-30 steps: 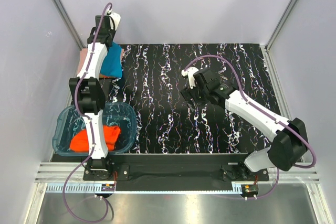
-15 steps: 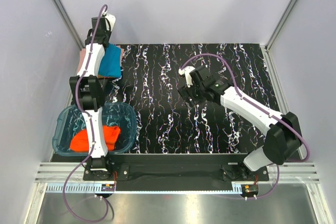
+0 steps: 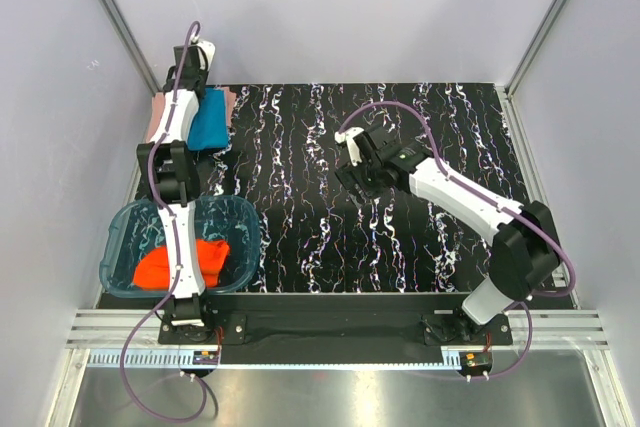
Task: Fold and stack the t-shirts
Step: Neatly place the folded tshirt to the corner
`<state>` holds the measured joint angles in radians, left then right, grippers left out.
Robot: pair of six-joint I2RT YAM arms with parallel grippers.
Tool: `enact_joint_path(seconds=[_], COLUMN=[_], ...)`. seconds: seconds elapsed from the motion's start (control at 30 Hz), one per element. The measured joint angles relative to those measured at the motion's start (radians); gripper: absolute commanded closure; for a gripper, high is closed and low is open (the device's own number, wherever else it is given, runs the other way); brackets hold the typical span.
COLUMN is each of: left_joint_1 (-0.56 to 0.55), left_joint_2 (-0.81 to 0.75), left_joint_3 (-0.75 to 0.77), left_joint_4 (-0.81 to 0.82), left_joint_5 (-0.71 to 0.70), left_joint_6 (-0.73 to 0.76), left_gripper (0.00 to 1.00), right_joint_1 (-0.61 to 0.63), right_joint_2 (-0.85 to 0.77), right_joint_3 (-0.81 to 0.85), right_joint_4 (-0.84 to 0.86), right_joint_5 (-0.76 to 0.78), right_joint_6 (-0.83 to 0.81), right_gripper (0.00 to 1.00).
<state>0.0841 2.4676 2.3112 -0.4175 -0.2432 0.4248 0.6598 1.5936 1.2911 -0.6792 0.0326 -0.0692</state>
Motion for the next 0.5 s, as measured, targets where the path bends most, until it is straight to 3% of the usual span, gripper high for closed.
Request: enact_joint_path(seconds=[0.17,0.5], left_joint_1=[0.020,0.006], left_joint_2=[0.063,0.032], left_joint_3=[0.065,0.105], left_joint_4=[0.050,0.073], left_joint_5=[-0.051,-0.204], left_joint_6=[-0.028,-0.066], left_gripper=[0.40,0.34], right_joint_1=[0.000,0.000], right_joint_2=[0.012,-0.003], right_joint_3=[0.027,0.051], right_joint_4=[-0.032,-0.089], right_joint_5=[0.000,-0.001], right_joint_6=[0.005,0.041], right_gripper=[0.17,0.16])
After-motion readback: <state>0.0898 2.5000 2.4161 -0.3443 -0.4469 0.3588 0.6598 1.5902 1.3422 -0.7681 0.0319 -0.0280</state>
